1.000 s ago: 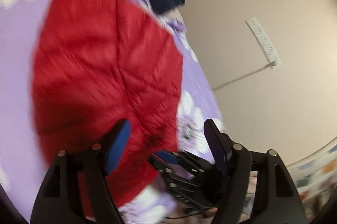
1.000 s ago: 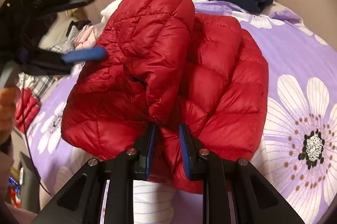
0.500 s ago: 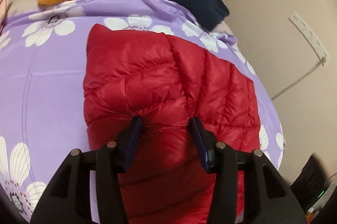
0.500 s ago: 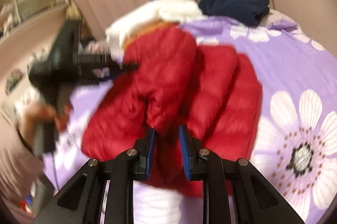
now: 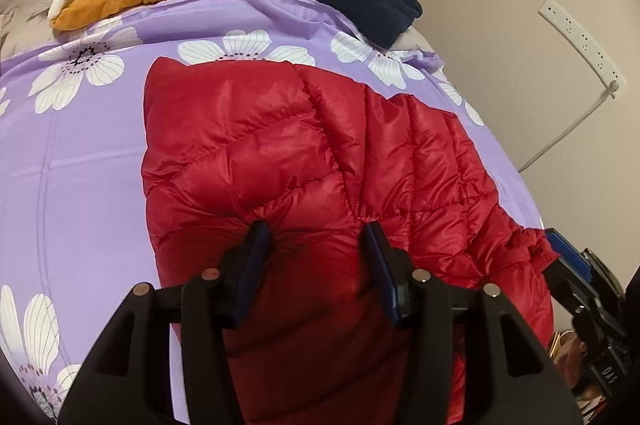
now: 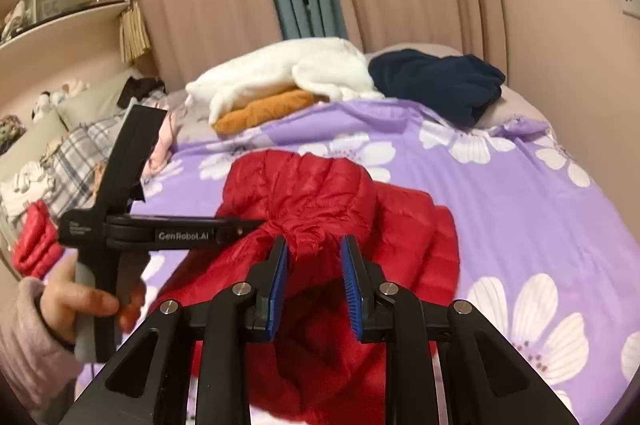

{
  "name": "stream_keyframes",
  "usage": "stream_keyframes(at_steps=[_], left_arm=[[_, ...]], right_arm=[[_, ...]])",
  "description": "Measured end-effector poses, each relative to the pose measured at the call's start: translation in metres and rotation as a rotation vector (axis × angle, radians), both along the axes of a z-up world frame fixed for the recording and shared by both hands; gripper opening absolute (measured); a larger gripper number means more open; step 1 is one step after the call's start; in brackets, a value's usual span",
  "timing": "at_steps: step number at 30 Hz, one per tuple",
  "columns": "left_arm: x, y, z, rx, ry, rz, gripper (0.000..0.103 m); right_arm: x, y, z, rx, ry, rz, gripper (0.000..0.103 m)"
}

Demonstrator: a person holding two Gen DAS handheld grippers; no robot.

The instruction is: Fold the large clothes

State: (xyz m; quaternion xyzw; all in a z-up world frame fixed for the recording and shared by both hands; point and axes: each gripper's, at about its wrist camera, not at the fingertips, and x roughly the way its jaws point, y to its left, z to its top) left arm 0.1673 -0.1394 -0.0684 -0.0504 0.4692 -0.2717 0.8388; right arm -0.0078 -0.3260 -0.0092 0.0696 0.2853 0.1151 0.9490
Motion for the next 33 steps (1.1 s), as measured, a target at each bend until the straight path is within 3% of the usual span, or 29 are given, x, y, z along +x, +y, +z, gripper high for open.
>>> stream_keyframes(at_steps=[6,9,14,16,20,24,29,33], left_arm=[[-0.002,-0.002,-0.001,0.027,-0.013,-0.013,0.05],[-0.003,-0.005,0.0,0.046,-0.027,-0.016,0.05],[-0.006,-0.009,0.0,0.079,-0.045,-0.03,0.05],[-0.006,-0.01,0.0,0.092,-0.052,-0.036,0.05],[-0.007,-0.012,-0.006,0.112,-0.054,-0.055,0.053],[-0.01,-0.02,-0.011,0.136,-0.07,-0.071,0.06],[-0.015,-0.028,-0.01,0.174,-0.1,-0.091,0.069],[-0.014,-0.021,-0.008,0.149,-0.087,-0.076,0.072]], right_arm=[[-0.005,-0.035,0.006,0.171,0.001,-0.022,0.029],[0.011,-0.021,-0.002,0.114,0.032,-0.039,0.029],[0.034,0.007,-0.016,0.043,0.001,0.002,0.029],[0.048,0.008,-0.03,0.015,0.061,-0.02,0.029],[0.06,-0.002,-0.058,0.059,0.173,-0.026,0.029],[0.056,-0.01,-0.072,0.1,0.185,-0.029,0.028],[0.048,-0.009,-0.063,0.091,0.193,-0.048,0.028],[0.025,-0.003,-0.042,0.07,0.111,-0.033,0.028]])
